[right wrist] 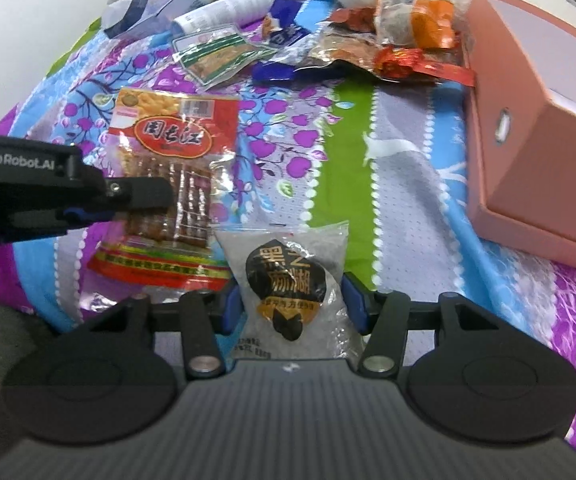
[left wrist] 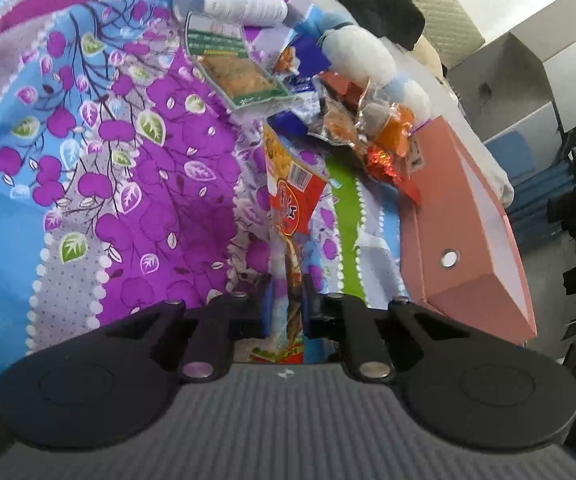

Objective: Organize snacks
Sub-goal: 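Carry the red-labelled snack and clear pastry bag over the pink box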

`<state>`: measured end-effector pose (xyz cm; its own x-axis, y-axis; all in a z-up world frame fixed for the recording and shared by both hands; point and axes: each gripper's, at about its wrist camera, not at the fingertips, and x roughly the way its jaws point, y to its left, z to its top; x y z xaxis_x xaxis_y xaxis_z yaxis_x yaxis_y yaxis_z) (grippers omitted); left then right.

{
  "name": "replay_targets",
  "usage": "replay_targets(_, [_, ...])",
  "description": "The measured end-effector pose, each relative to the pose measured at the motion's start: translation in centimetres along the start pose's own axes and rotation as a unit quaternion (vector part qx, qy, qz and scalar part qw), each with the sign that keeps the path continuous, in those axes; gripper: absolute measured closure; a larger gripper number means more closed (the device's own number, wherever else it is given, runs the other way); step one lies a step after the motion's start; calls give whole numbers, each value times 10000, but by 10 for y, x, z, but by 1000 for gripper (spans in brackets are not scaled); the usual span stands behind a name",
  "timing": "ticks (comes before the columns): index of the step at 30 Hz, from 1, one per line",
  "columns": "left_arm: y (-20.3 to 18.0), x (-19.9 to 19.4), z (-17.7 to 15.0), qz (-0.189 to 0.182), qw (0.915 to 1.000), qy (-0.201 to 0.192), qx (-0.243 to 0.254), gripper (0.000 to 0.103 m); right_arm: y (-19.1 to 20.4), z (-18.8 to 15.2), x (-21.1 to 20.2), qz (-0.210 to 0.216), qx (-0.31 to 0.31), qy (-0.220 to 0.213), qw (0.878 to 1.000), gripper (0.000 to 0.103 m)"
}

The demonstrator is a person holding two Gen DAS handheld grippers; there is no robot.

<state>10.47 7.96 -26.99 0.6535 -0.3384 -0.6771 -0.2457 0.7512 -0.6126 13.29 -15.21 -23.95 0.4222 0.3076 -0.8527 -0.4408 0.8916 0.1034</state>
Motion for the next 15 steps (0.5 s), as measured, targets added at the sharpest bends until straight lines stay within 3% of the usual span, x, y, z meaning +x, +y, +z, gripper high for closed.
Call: replay_targets(15, [-66,-56,9,-47,9966,-294,765,87,-23,11,-93,-143,807,-939,9922,48])
